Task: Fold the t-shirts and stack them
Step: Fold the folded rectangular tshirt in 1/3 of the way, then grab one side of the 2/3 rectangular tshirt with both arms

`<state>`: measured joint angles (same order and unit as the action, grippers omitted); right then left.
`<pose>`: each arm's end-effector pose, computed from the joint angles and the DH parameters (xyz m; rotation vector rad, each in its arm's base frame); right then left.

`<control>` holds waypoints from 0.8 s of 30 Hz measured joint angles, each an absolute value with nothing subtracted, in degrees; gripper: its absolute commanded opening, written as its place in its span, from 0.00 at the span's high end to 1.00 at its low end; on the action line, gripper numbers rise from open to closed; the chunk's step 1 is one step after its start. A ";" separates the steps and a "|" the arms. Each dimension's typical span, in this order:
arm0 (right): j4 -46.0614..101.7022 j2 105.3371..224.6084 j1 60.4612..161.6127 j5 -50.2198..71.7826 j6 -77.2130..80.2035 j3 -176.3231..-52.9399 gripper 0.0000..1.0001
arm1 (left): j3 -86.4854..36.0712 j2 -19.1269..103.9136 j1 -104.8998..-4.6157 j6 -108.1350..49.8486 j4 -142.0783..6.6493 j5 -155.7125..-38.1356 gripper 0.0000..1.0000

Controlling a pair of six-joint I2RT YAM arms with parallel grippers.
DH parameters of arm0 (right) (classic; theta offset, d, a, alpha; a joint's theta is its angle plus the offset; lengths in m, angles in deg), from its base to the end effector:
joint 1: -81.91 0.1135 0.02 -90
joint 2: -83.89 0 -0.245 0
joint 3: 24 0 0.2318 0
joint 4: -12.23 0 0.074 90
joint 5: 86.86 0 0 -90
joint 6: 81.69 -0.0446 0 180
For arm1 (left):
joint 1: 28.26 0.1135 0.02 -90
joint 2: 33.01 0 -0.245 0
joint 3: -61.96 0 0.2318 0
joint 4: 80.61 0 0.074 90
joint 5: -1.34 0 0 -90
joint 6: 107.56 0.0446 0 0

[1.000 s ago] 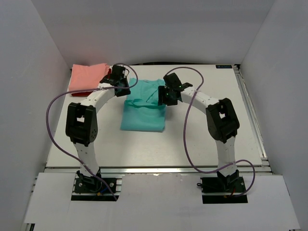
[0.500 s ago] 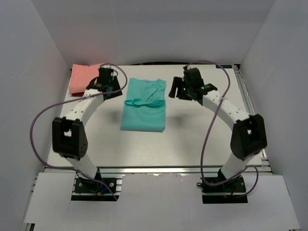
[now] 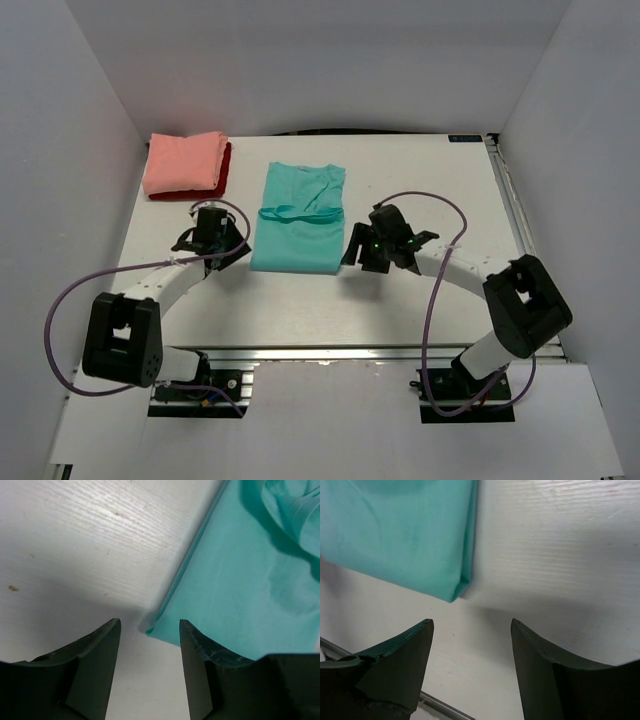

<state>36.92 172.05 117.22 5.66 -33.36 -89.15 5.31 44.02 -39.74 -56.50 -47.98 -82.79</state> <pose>0.2480 0.1781 0.1801 0.1181 2.5106 0.6484 0.2494 -0.0460 0.1770 -0.6363 2.4232 -0.2407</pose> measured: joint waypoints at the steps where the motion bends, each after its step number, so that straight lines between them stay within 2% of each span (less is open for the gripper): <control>1: 35.89 172.10 117.72 5.64 -33.99 -88.84 0.31 | 5.66 44.04 -39.77 -57.03 -49.01 -83.06 0.40; 9: 28.22 175.02 120.48 4.81 -38.91 -88.69 0.32 | 7.22 46.47 -40.12 -59.89 -55.79 -84.32 0.41; 24: 25.25 180.14 122.47 4.59 -41.27 -88.69 0.35 | 9.90 45.49 -41.23 -61.20 -52.44 -84.67 0.43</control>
<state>25.25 180.14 122.47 4.59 -41.27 -88.69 9.90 45.49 -41.23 -61.20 -52.44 -84.67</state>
